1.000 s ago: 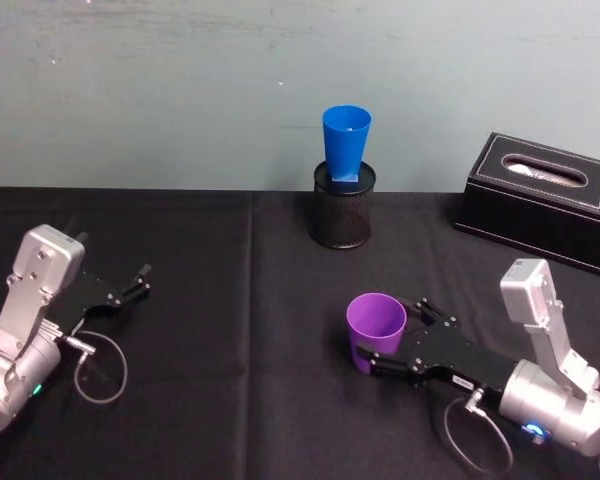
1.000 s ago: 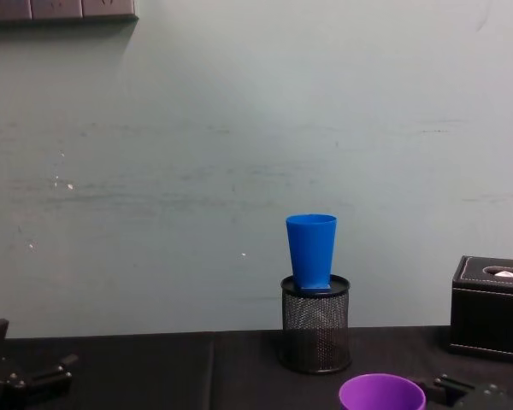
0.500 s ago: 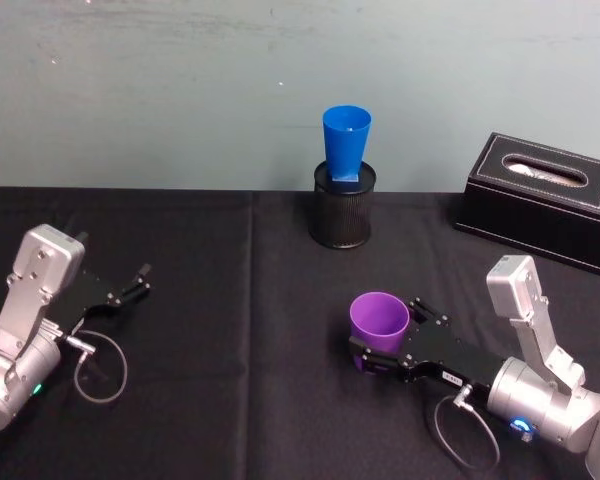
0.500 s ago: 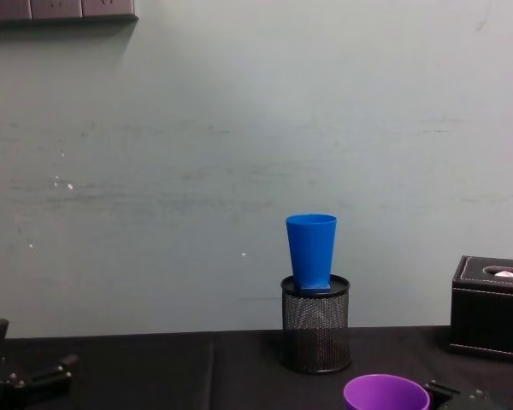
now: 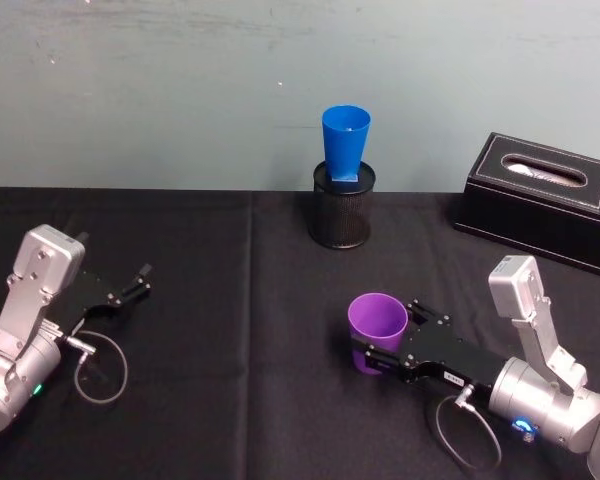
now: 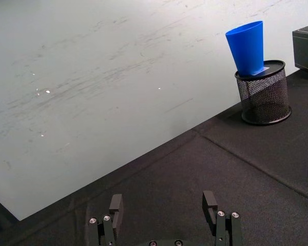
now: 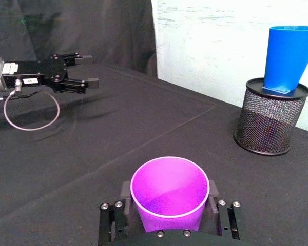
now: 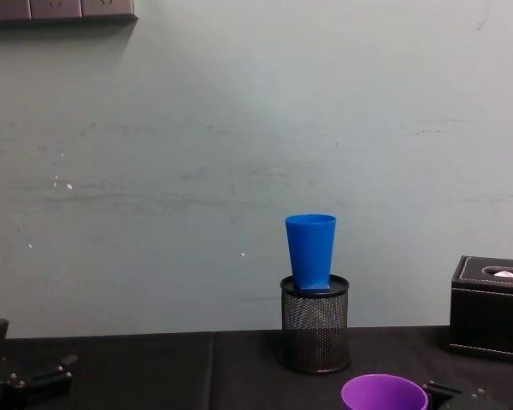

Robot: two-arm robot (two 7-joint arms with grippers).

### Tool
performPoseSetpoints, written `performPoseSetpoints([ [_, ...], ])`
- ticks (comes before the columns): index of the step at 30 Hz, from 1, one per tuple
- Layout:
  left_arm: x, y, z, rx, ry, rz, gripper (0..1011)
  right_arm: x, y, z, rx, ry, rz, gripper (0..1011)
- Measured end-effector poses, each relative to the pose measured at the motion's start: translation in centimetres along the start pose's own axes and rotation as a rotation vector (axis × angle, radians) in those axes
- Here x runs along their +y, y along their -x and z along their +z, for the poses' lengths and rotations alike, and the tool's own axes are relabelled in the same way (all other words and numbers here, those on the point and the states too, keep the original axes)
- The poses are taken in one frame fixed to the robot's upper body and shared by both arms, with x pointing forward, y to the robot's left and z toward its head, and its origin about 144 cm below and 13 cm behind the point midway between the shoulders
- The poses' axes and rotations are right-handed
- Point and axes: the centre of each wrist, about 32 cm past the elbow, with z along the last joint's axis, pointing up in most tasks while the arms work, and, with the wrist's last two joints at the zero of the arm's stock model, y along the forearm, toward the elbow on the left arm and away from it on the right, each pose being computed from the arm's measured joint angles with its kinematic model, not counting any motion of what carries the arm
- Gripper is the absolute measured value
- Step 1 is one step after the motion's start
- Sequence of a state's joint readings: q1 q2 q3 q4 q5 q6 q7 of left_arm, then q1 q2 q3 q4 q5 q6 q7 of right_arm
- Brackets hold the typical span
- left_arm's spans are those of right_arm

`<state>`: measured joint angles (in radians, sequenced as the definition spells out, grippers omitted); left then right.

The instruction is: Pick up one cup with a gripper and tap it against the other cup.

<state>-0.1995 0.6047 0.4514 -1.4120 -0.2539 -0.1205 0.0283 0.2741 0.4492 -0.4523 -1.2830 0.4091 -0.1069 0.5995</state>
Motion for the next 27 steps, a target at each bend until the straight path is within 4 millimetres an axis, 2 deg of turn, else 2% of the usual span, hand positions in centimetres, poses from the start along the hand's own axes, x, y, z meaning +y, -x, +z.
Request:
performPoseSetpoints([
  [7,0.0,0.0,0.0,0.000,0.000,0.000,1011,0.0,0.0,0.0,0.000,-0.001,0.000,768],
  [16,0.0,0.0,0.0,0.000,0.000,0.000,1012,-0.1,0.0,0.3,-0.003,0.000,-0.009,735],
  [20,0.0,0.0,0.0,0.000,0.000,0.000,1011,-0.4,-0.1,1.6,-0.019,0.014,-0.021,724],
  [27,0.0,0.0,0.0,0.000,0.000,0.000,1011,-0.7,-0.4,5.9,-0.027,0.046,-0.031,726],
])
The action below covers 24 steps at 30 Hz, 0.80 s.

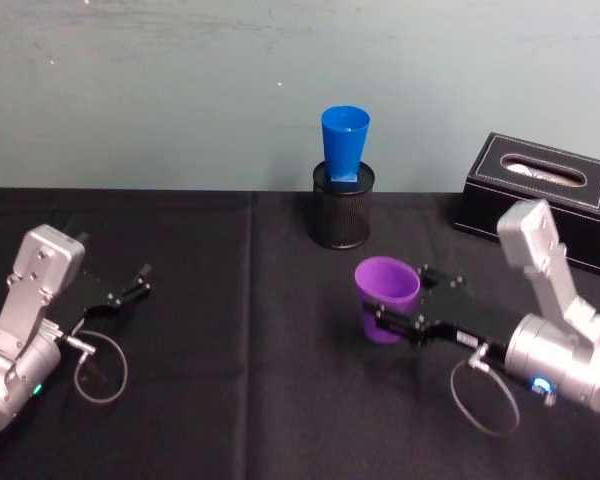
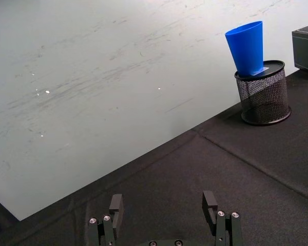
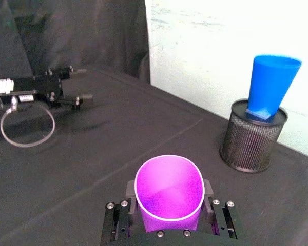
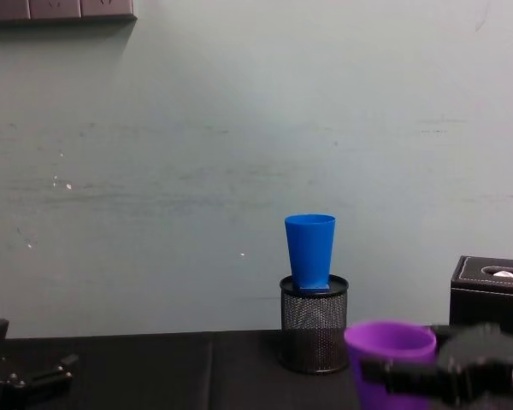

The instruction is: Pick up one cup with a gripper and tap it against the other cup.

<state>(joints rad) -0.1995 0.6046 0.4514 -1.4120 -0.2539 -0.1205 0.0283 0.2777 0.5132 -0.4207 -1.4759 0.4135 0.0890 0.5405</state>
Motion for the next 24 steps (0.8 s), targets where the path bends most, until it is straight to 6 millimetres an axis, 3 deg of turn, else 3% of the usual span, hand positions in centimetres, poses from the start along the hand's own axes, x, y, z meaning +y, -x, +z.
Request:
performPoseSetpoints([
  [5,0.0,0.0,0.0,0.000,0.000,0.000,1011,-0.4,-0.4,3.0,0.033,0.016,-0.006,726],
  [12,0.0,0.0,0.0,0.000,0.000,0.000,1011,-0.9,-0.6,5.7,0.058,0.011,-0.004,724],
  [24,0.0,0.0,0.0,0.000,0.000,0.000,1011,-1.4,-0.3,7.9,0.049,-0.032,0.018,724],
])
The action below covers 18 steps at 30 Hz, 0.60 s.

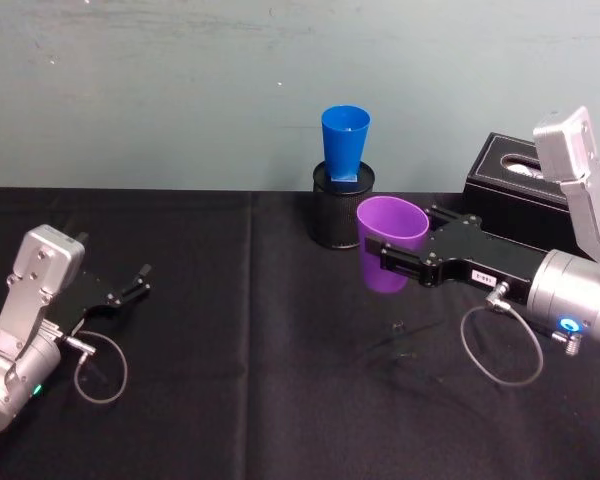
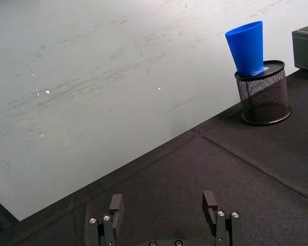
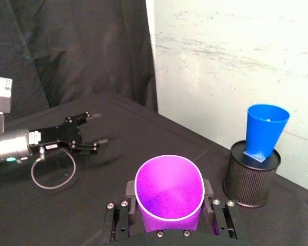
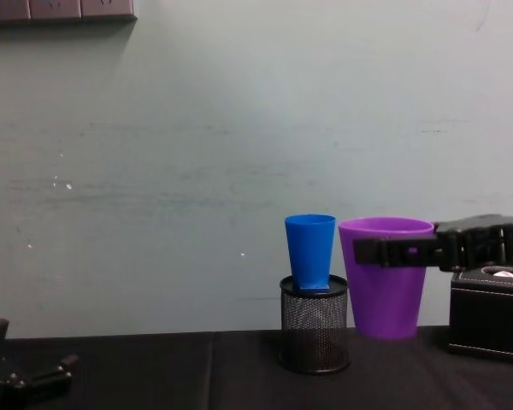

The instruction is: Pick up one cup with a gripper and tap it against the other cup.

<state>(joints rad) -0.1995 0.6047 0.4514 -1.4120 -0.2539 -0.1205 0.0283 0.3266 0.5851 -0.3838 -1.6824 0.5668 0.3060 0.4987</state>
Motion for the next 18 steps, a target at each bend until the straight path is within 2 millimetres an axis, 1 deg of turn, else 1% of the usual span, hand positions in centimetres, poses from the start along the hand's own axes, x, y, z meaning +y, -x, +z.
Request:
performPoseSetpoints([
  [4,0.00,0.00,0.00,0.000,0.000,0.000,1011,0.03,0.18,0.46,-0.006,-0.009,0.003,726],
  [18,0.00,0.00,0.00,0.000,0.000,0.000,1011,0.07,0.25,0.53,-0.007,-0.012,0.006,726],
])
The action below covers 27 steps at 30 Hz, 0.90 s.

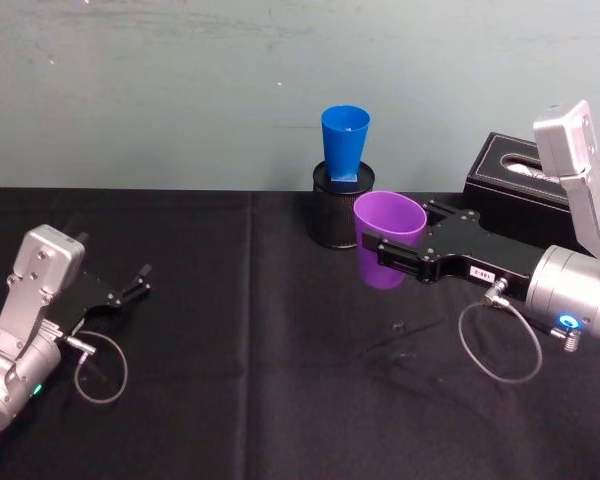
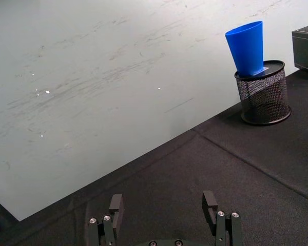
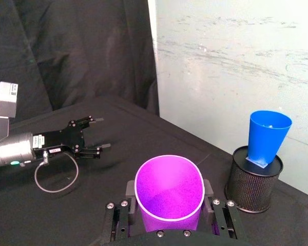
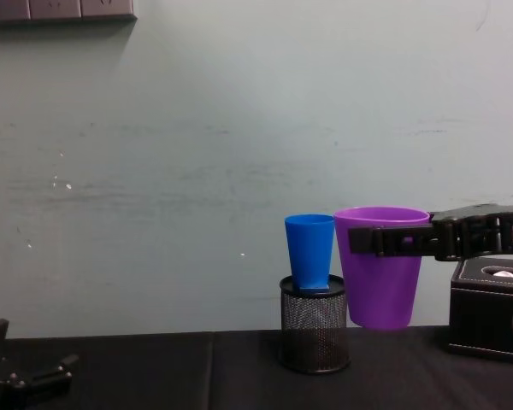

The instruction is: Pick up one cup with a gripper and tap it against the other cup.

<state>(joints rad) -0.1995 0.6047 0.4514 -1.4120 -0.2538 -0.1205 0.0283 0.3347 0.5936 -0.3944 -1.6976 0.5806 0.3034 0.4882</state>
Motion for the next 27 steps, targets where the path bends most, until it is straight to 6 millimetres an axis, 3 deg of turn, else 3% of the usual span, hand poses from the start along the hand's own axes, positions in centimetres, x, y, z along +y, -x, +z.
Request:
performPoseSetpoints([
  [27,0.00,0.00,0.00,0.000,0.000,0.000,1011,-0.02,-0.02,-0.06,0.000,0.001,-0.002,726],
])
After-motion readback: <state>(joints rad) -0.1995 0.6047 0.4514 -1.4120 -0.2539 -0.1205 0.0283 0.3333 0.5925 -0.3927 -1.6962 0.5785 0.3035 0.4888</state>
